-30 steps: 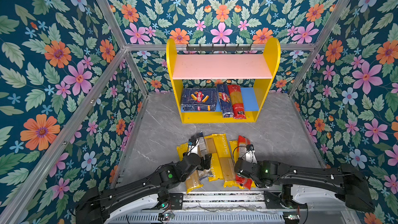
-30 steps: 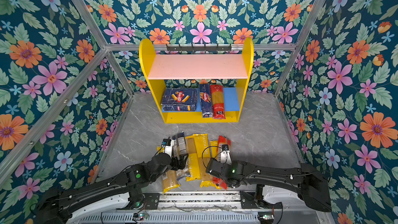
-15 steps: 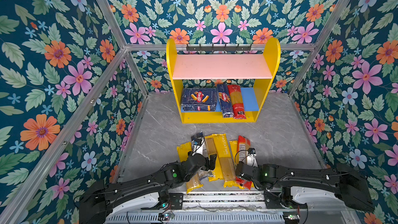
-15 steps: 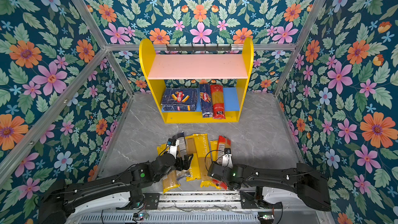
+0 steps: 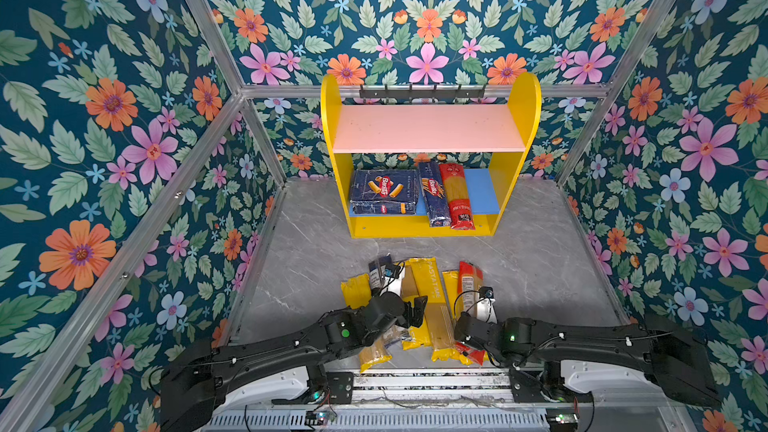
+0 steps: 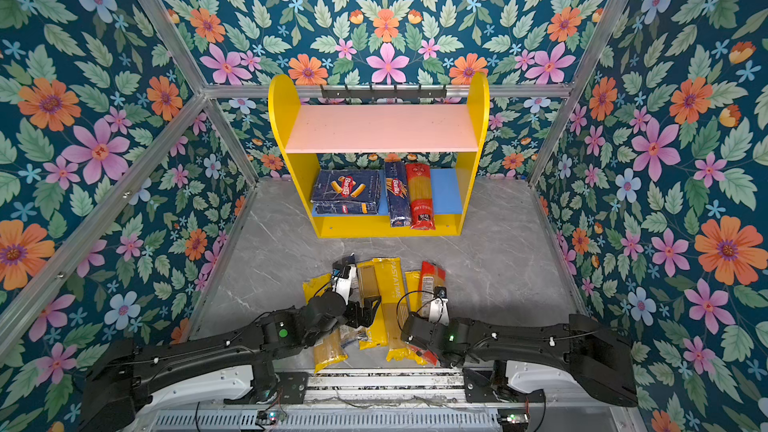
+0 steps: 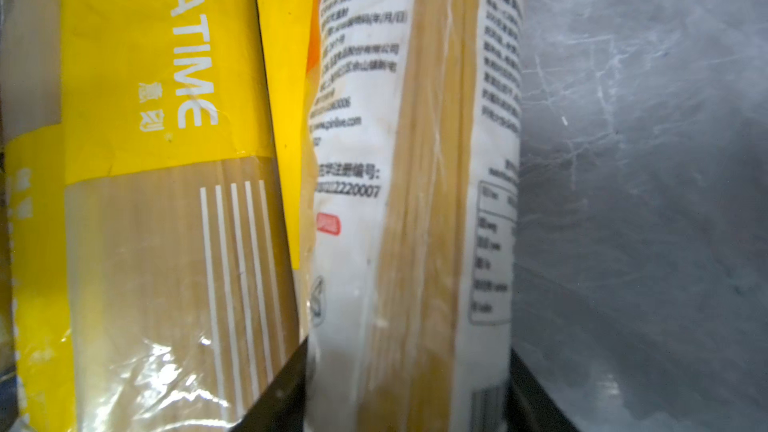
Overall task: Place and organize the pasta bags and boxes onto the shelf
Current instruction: 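Lower the right gripper onto another red spaghetti bag while the left gripper nears the pile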
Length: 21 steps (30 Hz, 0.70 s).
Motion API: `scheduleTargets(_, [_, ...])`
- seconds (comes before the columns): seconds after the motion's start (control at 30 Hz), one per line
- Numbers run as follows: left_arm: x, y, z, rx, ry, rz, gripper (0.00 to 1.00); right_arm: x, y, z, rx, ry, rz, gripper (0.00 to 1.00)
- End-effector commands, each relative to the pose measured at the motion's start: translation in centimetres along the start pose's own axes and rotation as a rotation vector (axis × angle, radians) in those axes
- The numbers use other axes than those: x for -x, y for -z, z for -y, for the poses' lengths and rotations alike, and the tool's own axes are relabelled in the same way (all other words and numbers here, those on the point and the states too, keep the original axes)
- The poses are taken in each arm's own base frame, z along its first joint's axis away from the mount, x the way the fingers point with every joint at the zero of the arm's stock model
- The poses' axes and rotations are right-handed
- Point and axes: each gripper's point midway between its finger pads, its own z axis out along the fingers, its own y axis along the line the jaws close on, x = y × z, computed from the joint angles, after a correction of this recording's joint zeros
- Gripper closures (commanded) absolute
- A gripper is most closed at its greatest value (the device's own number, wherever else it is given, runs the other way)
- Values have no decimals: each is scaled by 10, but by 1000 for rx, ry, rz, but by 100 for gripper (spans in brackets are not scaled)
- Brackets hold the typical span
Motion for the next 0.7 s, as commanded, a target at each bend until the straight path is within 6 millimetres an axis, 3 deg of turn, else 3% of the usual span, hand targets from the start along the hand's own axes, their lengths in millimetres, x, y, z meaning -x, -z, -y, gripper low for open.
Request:
scheduleTargets(0.0, [6,1,3,-1,-14,14,1,-2,2,6,-25,16,-13,55])
scheduleTargets(0.3, [9,0,-4,48,-37,22,1,15,25,6,2,24,27,71])
scheduleTargets(0.67, [10,11,-22,106,-36,44,1,44,63,25,77,-11,138,76])
